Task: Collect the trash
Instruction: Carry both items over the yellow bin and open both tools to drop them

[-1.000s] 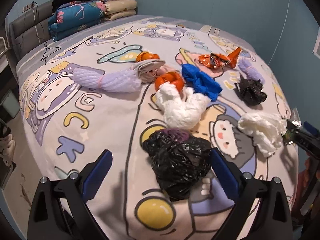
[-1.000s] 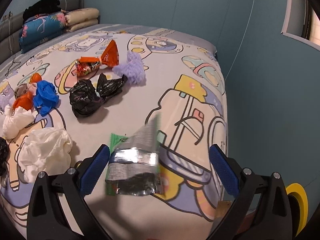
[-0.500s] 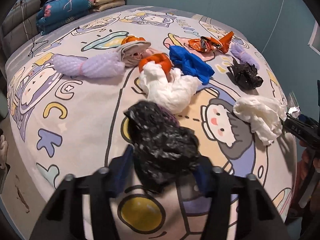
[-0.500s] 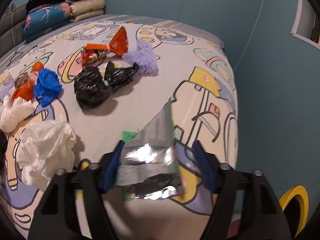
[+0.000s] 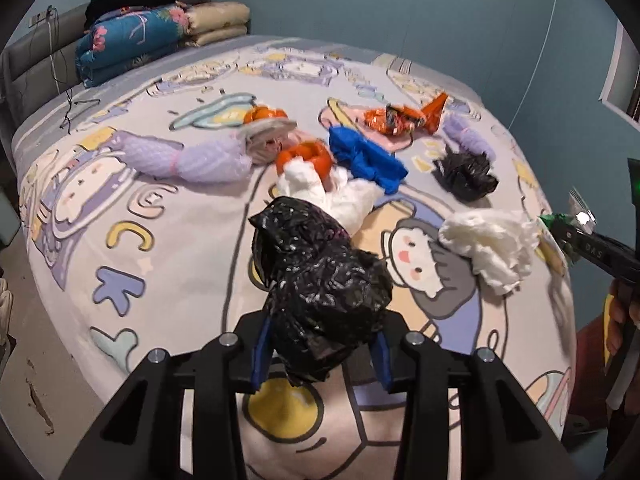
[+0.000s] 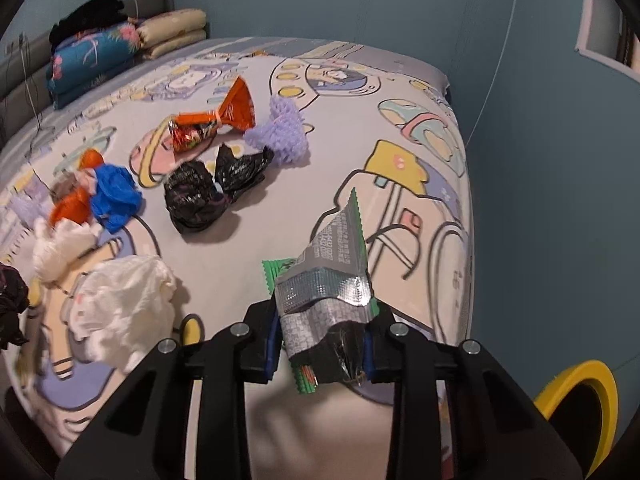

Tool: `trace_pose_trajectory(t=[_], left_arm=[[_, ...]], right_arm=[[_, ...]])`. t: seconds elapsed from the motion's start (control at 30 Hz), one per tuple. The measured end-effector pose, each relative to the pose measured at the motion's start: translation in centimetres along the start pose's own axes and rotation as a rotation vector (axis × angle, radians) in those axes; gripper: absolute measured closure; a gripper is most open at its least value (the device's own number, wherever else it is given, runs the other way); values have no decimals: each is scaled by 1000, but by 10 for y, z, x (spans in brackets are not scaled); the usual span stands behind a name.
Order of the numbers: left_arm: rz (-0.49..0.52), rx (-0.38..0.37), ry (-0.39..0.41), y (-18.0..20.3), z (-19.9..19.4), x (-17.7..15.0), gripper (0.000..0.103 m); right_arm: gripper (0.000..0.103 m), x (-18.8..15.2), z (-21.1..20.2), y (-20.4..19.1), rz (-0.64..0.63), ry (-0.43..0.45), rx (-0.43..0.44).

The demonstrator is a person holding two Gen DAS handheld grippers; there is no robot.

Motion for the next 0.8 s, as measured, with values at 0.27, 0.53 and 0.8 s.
trace_pose_trajectory(t=[0.27,0.53,0.8], left_arm=[[29,-21,124,18,-49,13,66],[146,-130,204,96,-96,25,65],[295,-319,202,198,-122,28,65]], right_arm=[[74,-11,-84,45,88,51,47],[74,-29,-173,107,159,191,46],[74,-34,-248,155,160,342,-53]])
Point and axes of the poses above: each gripper's, at about its wrist camera, not at the fingertips, and z roughly the way its jaws point, y to its right, x to its top, the point moved 5 cm from there along z, roughly the way its jaws point, and after that the axes turned 2 degrees about y, right-handed, at the moved point
